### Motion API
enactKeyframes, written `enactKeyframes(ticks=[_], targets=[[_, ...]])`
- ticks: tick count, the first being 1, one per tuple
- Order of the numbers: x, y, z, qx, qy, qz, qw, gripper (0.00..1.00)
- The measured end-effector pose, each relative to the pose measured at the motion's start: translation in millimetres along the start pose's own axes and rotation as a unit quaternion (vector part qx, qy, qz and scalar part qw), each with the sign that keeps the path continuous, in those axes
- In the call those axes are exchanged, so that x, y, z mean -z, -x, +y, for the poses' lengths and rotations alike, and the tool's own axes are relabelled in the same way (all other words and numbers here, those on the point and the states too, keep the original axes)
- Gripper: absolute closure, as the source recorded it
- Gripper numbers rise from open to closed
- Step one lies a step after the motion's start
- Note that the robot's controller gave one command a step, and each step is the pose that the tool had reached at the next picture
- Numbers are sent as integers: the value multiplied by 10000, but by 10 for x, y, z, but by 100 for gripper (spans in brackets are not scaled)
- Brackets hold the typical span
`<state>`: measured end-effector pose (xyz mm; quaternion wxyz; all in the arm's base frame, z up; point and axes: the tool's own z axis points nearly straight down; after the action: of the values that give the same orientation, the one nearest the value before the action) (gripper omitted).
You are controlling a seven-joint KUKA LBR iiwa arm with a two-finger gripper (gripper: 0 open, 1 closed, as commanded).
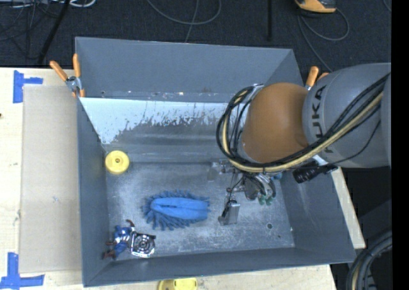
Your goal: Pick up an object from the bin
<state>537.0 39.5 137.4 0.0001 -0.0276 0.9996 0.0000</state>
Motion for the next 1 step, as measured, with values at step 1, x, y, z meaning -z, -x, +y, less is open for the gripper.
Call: enactKeyframes(ticks=[1], targets=[[-2, -84, 66, -19, 9, -2, 10000, 0]])
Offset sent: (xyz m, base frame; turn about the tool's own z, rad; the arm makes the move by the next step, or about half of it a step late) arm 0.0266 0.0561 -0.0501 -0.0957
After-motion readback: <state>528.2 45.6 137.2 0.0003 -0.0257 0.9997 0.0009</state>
